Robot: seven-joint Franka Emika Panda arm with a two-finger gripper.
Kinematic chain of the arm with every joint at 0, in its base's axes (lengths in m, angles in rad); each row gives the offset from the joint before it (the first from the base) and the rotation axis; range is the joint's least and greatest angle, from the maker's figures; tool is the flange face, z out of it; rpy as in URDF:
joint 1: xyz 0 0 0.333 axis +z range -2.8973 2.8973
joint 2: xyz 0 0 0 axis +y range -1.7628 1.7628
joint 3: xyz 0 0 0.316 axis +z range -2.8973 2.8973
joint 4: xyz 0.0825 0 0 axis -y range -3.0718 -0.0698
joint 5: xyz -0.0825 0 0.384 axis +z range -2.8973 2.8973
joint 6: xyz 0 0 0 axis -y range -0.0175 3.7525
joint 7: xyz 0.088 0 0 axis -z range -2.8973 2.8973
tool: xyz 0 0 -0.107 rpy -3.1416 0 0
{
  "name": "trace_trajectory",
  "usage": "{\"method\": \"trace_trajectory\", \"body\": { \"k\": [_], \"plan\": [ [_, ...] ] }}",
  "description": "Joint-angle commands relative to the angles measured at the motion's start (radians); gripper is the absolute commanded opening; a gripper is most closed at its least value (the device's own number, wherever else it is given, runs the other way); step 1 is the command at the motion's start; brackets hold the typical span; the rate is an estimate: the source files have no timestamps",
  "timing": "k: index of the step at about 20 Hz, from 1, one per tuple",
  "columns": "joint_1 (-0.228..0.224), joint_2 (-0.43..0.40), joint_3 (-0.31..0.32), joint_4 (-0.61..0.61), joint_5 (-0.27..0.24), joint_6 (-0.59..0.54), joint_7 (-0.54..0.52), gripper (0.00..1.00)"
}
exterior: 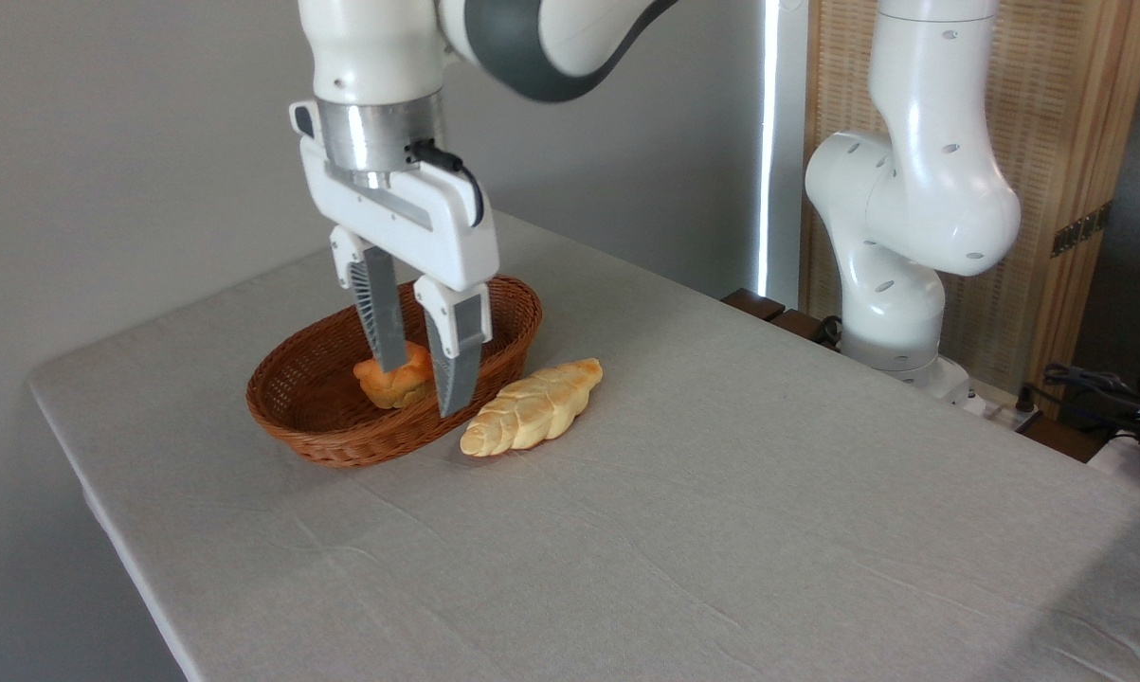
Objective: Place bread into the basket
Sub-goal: 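Lower the roll into the basket and open the gripper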
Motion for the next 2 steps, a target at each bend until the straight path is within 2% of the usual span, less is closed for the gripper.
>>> {"method": "trace_trajectory", "body": {
  "k": [1,2],
  "plan": [
    [-0.011,-0.01,0.057,0.039,-0.001,-0.052,0.083,1.0],
    [-0.011,-0.012,0.061,0.039,-0.001,-0.052,0.083,1.0]
  ]
}}
